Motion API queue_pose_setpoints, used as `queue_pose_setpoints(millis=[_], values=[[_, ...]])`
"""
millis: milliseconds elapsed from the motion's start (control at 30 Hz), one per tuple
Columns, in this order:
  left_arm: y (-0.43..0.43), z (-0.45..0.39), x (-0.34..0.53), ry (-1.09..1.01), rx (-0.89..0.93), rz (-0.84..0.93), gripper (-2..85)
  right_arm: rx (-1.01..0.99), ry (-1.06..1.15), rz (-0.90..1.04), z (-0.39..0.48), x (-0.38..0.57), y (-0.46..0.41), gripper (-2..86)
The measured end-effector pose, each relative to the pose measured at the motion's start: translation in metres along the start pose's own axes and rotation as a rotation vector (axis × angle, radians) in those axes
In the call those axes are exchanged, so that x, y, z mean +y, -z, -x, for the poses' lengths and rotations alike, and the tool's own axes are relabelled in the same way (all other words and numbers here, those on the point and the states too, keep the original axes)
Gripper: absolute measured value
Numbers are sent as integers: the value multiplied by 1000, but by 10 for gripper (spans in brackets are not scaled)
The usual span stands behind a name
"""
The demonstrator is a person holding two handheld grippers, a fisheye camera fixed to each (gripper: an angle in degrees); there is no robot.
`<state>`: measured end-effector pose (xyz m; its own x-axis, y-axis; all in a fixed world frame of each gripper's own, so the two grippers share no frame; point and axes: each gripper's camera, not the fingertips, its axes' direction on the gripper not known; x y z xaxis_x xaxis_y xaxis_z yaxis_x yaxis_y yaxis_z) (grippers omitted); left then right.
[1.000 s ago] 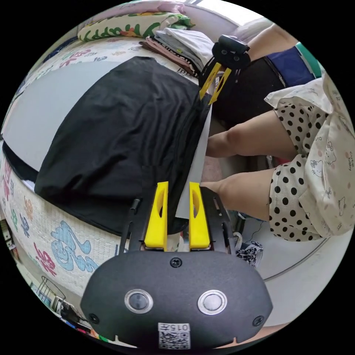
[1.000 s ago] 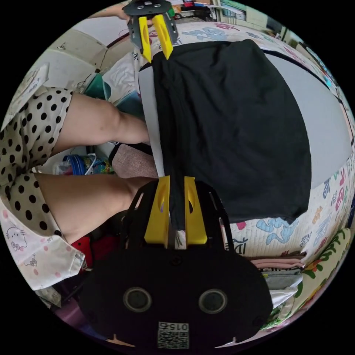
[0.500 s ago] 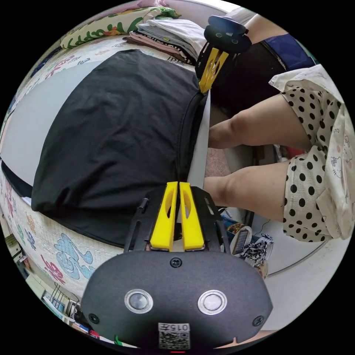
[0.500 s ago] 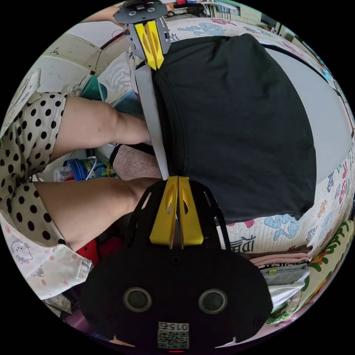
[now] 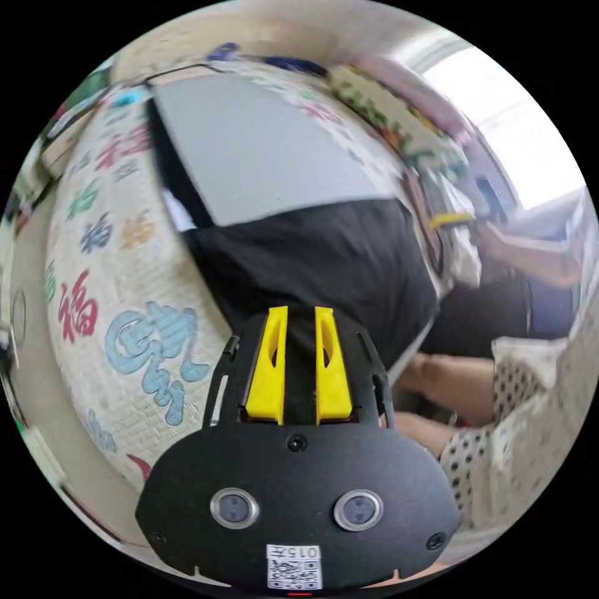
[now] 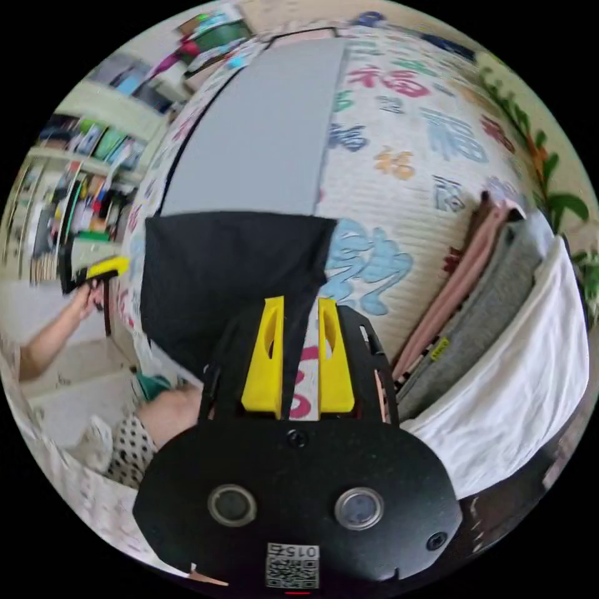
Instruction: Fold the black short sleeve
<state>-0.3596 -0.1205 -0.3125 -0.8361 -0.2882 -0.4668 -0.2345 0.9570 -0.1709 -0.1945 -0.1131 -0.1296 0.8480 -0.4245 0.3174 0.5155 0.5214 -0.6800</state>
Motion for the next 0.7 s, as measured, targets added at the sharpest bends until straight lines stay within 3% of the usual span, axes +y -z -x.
queue_pose_setpoints(millis=[67,233,333,467,700], values=[[14,46,-37,326,82,-126,89,-180,-233,-93,-42,-35,6,111],[-1,74,-89,621,274,-213,117,-355,-404,-36,-73,-78,-30,137],[-10,64,-114,689,273,-188,107,-403,-417,25,-74,-95,-54,129],[-1,50,-133,725,274,-178,14,-447,-417,40,-72,-106,-69,31],[44,24,-164,642,221,-215,-7,-329,-370,-28,-59,-126,-65,10]])
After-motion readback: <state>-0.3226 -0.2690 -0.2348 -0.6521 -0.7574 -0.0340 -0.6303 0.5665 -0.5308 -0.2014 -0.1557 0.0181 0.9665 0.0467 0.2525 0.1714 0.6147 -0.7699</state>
